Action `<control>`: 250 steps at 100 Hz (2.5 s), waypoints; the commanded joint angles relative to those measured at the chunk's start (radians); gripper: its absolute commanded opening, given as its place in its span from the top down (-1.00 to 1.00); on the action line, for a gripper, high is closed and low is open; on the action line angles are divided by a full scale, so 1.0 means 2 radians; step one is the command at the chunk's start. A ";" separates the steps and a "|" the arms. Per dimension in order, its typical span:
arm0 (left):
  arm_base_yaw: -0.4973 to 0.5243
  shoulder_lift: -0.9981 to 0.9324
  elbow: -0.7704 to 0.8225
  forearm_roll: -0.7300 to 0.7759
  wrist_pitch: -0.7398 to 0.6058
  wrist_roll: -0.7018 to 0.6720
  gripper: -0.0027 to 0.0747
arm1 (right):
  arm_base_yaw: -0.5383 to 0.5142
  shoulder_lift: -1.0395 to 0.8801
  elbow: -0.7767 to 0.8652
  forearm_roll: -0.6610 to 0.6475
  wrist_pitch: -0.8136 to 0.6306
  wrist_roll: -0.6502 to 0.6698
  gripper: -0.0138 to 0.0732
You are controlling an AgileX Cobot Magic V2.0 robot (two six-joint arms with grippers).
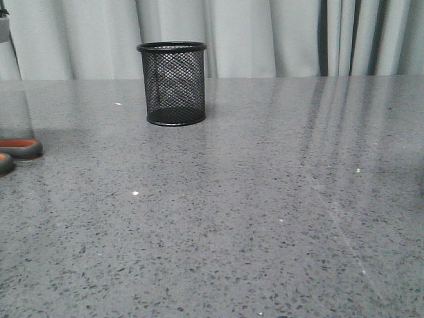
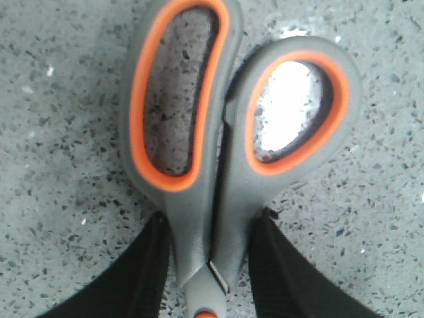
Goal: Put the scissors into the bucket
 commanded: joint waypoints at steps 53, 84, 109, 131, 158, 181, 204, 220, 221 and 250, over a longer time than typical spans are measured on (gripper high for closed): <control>-0.004 -0.052 -0.020 -0.011 0.036 -0.008 0.66 | 0.000 -0.002 -0.018 0.006 -0.031 -0.005 -0.34; -0.031 -0.088 -0.083 -0.024 0.036 -0.032 0.66 | 0.000 -0.002 -0.018 0.036 -0.039 -0.011 -0.34; -0.090 -0.094 -0.159 -0.022 0.035 -0.068 0.66 | 0.000 -0.002 -0.018 0.104 -0.043 -0.048 -0.34; -0.155 -0.094 -0.225 -0.002 0.035 -0.110 0.66 | 0.000 -0.002 -0.018 0.224 -0.047 -0.114 -0.34; -0.248 -0.094 -0.275 0.042 0.035 -0.163 0.66 | 0.000 -0.002 -0.018 0.372 -0.048 -0.191 -0.34; -0.313 -0.094 -0.280 0.073 0.031 -0.208 0.66 | 0.000 0.004 -0.019 0.453 -0.047 -0.233 -0.34; -0.364 -0.093 -0.280 0.099 0.013 -0.245 0.66 | 0.000 0.037 -0.044 0.467 -0.015 -0.237 -0.34; -0.377 -0.093 -0.280 0.120 0.003 -0.265 0.66 | 0.000 0.065 -0.075 0.468 0.010 -0.237 -0.34; -0.377 -0.093 -0.280 0.121 0.003 -0.265 0.66 | 0.001 0.067 -0.076 0.468 0.013 -0.237 -0.34; -0.377 -0.093 -0.280 0.122 0.001 -0.266 0.66 | 0.037 0.108 -0.095 0.477 0.014 -0.237 -0.34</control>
